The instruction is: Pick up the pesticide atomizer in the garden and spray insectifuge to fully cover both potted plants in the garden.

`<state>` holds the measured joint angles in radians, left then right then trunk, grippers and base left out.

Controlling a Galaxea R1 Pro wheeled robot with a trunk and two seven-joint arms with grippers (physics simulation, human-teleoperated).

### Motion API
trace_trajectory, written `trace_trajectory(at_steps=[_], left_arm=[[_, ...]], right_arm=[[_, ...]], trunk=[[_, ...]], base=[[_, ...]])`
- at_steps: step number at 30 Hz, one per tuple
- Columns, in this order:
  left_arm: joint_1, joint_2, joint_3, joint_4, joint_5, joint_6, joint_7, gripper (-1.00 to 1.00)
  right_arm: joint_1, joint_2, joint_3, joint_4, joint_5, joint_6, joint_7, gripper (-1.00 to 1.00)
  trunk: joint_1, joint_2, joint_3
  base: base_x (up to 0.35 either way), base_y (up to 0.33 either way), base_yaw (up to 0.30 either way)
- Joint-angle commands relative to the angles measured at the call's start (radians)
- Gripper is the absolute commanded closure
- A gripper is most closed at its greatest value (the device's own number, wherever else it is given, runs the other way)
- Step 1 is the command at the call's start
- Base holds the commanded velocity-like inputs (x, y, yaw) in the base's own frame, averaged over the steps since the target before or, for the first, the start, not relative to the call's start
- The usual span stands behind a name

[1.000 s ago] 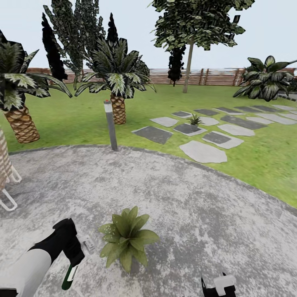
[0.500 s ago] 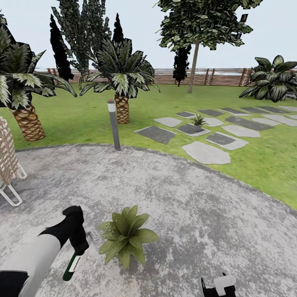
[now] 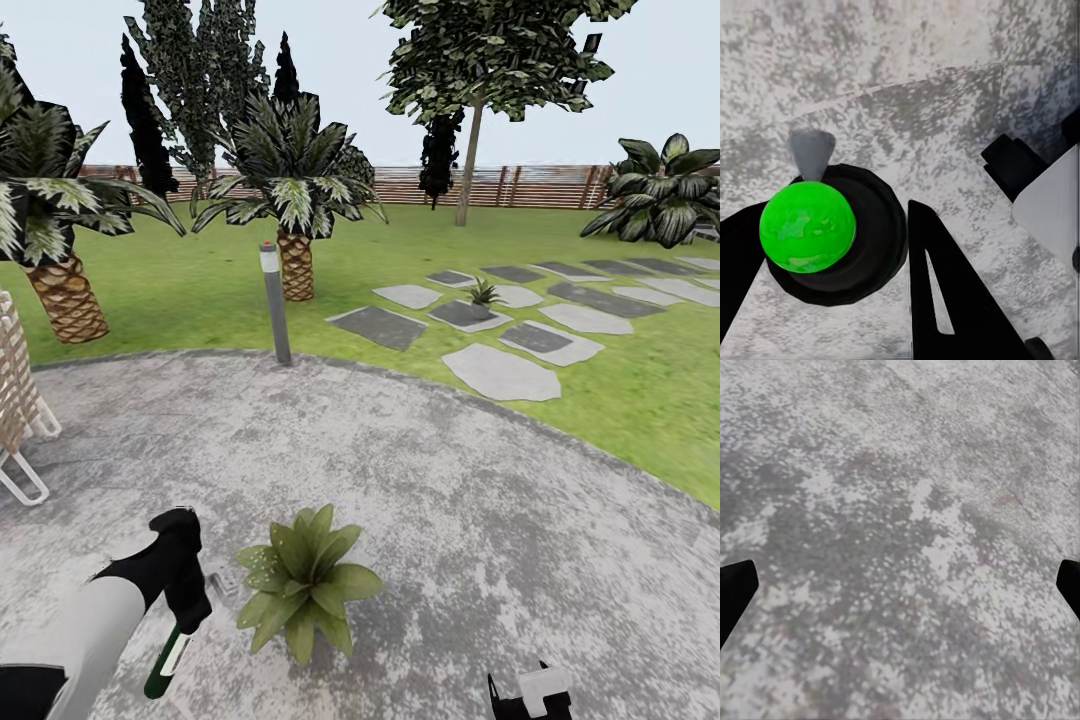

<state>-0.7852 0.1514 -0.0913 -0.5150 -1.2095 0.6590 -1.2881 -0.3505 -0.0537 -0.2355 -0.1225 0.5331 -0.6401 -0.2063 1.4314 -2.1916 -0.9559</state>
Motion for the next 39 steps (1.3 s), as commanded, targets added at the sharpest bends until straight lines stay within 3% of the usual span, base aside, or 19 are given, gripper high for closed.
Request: trace_trajectory(at_steps=[1,9,14,15,27,39], left_arm=[[0.013,0.001,-0.005,-0.002,0.0,0.01,-0.005,1.0],[0.085,0.004,0.003,-0.002,0.01,0.008,0.079,1.0],[0.09,0.002,0.101,-0.013,0.016,0.006,0.124,1.0],[0.09,0.001,0.105,-0.015,0.016,0.006,0.13,1.0],[0.086,-0.008,0.109,-0.02,0.01,0.008,0.142,1.0],[0.086,-0.01,0.111,-0.02,0.007,0.008,0.142,1.0]], right_arm=[[-0.001,0.0,-0.004,0.001,0.011,-0.003,-0.007,-1.0],[-0.001,0.0,-0.004,0.001,0.011,-0.002,-0.007,-1.0],[-0.001,0.0,-0.004,0.001,0.011,-0.003,-0.007,-1.0],[-0.001,0.0,-0.004,0.001,0.011,-0.002,-0.007,-1.0],[-0.001,0.0,-0.004,0.001,0.011,-0.003,-0.007,-1.0],[-0.001,0.0,-0.004,0.002,0.012,-0.002,-0.007,-1.0]], trunk=[[0.0,0.0,-0.001],[0.0,0.0,-0.001],[0.0,0.0,-0.001],[0.0,0.0,-0.001],[0.0,0.0,-0.001],[0.0,0.0,-0.001]], base=[[0.02,0.0,0.0],[0.004,0.0,0.0],[0.0,0.0,0.031],[0.0,0.0,0.141],[0.0,0.0,0.247],[0.208,-0.046,0.015]])
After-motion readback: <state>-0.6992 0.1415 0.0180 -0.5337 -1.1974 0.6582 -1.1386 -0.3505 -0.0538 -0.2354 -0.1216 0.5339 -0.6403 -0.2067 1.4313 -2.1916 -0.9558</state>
